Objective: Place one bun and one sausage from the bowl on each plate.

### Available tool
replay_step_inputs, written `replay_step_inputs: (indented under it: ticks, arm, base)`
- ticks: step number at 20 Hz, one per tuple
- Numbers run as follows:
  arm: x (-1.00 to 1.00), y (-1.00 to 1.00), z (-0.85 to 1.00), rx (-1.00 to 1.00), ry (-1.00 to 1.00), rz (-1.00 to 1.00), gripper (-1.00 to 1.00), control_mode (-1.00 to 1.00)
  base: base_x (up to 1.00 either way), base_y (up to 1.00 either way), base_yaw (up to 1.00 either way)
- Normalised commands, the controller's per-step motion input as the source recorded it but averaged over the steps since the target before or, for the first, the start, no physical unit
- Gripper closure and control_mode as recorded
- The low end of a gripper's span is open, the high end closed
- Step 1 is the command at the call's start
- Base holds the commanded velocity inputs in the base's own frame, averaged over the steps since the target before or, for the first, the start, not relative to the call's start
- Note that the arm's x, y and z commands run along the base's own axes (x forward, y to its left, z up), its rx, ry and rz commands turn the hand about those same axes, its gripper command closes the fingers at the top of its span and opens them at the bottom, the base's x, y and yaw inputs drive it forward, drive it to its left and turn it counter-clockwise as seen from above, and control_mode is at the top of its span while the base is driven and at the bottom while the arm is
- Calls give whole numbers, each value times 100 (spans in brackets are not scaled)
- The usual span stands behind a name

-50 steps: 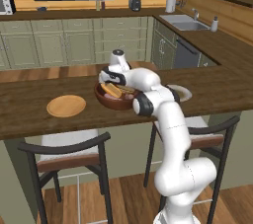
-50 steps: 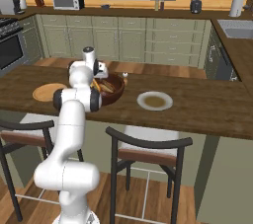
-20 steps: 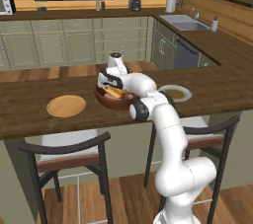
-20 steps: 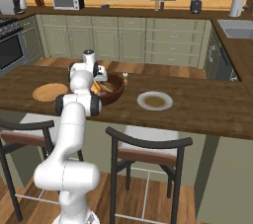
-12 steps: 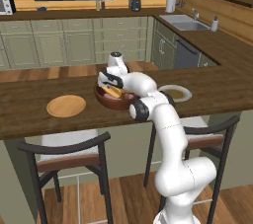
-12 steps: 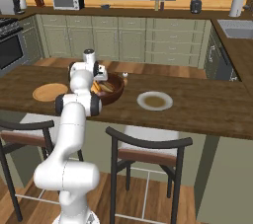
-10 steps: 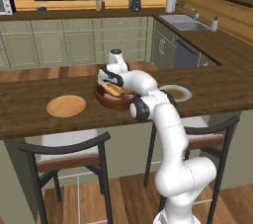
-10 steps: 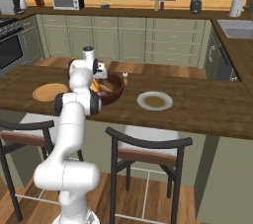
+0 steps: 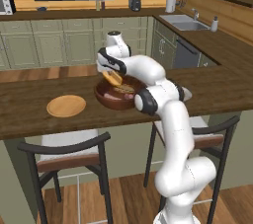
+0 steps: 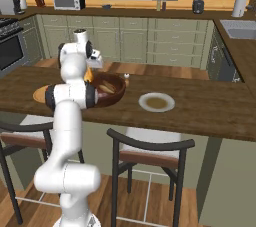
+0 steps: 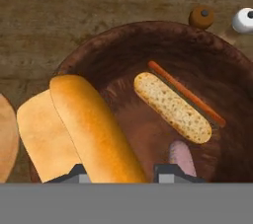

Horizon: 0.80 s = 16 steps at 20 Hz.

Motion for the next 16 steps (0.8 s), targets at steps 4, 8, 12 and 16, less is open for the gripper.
replay_step_inputs:
  ticks: [4, 8, 12, 16]
  arm:
    - [-100, 62, 4, 0, -3, -33, 100, -100]
    - [-99, 61, 0, 0, -8, -27, 100, -100]
    - [-64, 92, 14, 1, -9, -27, 100, -100]
    - [-26, 90, 2, 1, -1, -20, 100, -100]
  base:
    - [0, 0, 0]
    - [0, 0, 0]
    - [0, 0, 0]
    - [0, 0, 0]
